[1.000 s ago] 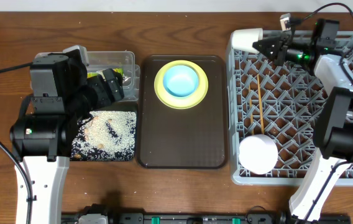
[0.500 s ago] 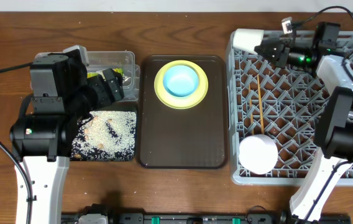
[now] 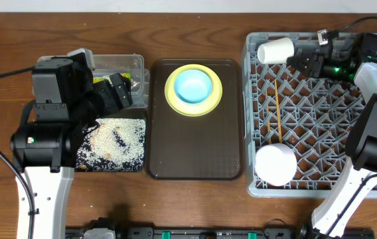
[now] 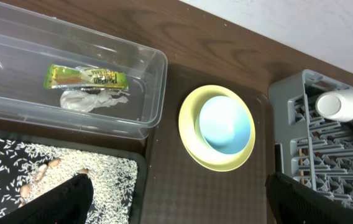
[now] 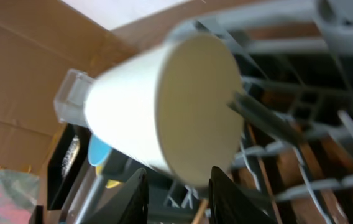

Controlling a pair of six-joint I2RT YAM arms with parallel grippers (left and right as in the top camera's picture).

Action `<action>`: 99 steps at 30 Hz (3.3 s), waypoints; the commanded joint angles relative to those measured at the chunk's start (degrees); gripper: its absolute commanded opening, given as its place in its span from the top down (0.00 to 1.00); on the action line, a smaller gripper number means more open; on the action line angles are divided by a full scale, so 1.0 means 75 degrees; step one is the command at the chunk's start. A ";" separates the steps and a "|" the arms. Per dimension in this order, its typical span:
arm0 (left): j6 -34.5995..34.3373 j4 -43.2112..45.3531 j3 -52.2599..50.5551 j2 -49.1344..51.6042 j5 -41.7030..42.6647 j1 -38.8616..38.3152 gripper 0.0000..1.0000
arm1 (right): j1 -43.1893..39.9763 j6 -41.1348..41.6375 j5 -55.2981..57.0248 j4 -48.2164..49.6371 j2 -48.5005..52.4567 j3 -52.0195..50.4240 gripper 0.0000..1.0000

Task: Sort waste into correct bins and load items into the dishwasher rack
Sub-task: 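Lower the white cup upright into the rack and release it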

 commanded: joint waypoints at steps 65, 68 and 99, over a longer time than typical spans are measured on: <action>0.0073 0.0003 0.0067 0.0015 -0.0099 0.0035 0.08 | 0.2681 0.1591 0.9107 0.0382 -0.1585 -0.0017 0.95; 0.0073 0.0006 0.0067 0.0015 -0.0099 0.0035 0.08 | 0.2678 0.1591 0.9139 0.0568 -0.1539 -0.0017 0.91; 0.0073 0.0006 0.0067 0.0015 -0.0099 0.0035 0.08 | 0.2649 0.1620 0.9139 0.1655 -0.1192 -0.0052 0.86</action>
